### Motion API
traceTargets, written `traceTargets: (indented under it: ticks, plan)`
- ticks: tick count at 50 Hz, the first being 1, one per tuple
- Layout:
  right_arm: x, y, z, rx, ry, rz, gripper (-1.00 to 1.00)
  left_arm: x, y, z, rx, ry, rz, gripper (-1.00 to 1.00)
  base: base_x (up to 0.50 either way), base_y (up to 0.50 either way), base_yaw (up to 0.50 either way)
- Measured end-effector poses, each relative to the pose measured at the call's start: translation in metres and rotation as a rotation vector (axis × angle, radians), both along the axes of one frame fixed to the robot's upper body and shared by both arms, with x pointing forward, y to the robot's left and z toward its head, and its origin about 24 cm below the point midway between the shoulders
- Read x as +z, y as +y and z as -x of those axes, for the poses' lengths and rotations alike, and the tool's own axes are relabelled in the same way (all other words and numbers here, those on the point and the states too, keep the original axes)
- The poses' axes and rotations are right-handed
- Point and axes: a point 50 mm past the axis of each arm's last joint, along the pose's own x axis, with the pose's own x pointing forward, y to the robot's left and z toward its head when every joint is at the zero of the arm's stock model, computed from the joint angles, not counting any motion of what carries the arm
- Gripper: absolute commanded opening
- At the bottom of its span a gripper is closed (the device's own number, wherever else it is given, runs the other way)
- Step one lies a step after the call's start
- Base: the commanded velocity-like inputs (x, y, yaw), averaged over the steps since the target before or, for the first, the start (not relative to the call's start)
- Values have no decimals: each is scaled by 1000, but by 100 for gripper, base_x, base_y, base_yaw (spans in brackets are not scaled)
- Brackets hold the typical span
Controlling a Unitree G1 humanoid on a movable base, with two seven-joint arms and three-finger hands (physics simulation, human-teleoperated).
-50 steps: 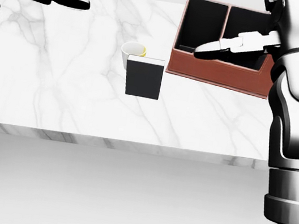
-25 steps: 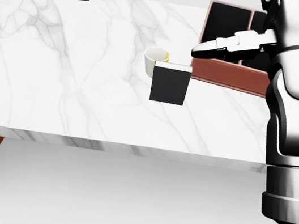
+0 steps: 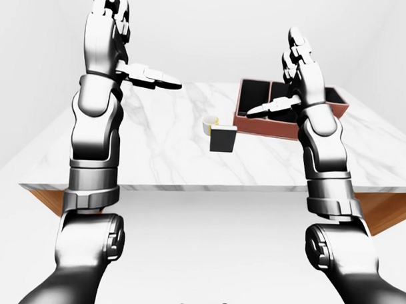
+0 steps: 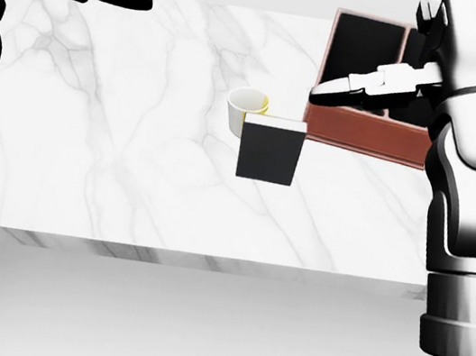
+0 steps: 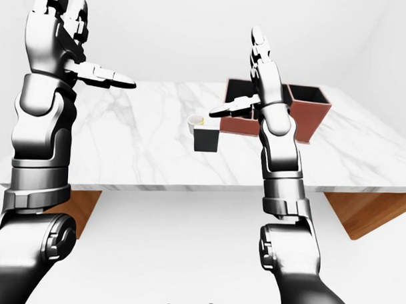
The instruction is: Pick up the book and place it in the caddy.
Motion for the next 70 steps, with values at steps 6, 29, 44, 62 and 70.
traceTargets:
  ticks: [6,29,44,62,70]
  plan:
    - [-3,0,0,0,8,2,100,0,0,2,0,-8,-4,100,26,0,0]
    - [-4,0,3,2,1,12,100,-1,1,6,1,-22,-14,100,26,0,0]
    - [-11,-2,0,-5,33,11,100,-8,-1,1,5,11,-18,100,26,0,0]
    - [-22,-3,-6,-11,84,8,100,-15,-1,-5,11,51,-22,100,26,0,0]
    - [-24,-3,-6,-10,92,10,100,-16,-2,-5,11,53,-26,100,26,0,0]
